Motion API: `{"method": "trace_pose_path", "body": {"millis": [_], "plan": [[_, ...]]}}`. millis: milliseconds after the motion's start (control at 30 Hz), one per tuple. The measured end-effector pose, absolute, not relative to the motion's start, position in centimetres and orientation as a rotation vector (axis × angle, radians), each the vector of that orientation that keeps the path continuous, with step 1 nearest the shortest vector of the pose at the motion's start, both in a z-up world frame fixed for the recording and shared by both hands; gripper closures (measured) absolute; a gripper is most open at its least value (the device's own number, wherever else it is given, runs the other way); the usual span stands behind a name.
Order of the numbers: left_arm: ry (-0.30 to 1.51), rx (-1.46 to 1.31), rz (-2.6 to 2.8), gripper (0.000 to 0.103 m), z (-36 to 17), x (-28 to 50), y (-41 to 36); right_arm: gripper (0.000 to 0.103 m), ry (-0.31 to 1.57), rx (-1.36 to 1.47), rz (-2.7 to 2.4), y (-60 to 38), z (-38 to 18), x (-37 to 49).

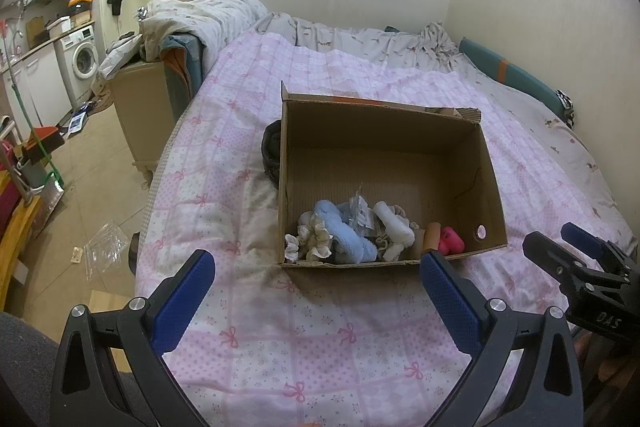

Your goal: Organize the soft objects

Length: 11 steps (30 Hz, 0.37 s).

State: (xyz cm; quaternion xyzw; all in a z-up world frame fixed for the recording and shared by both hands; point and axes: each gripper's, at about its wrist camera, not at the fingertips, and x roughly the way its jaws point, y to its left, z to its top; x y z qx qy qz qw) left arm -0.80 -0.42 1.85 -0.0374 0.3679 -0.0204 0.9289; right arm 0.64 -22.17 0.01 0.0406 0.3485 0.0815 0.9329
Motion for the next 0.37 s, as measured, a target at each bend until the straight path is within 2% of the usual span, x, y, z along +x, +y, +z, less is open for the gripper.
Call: {"method": "trace_pose_path", "body": {"millis": [367], "plan": [[0.750, -0.076, -0.041, 0.001, 1.67, -0.87, -0.45, 0.000, 0.711, 0.087, 0.169, -22.10, 0.13, 0.58]]}}
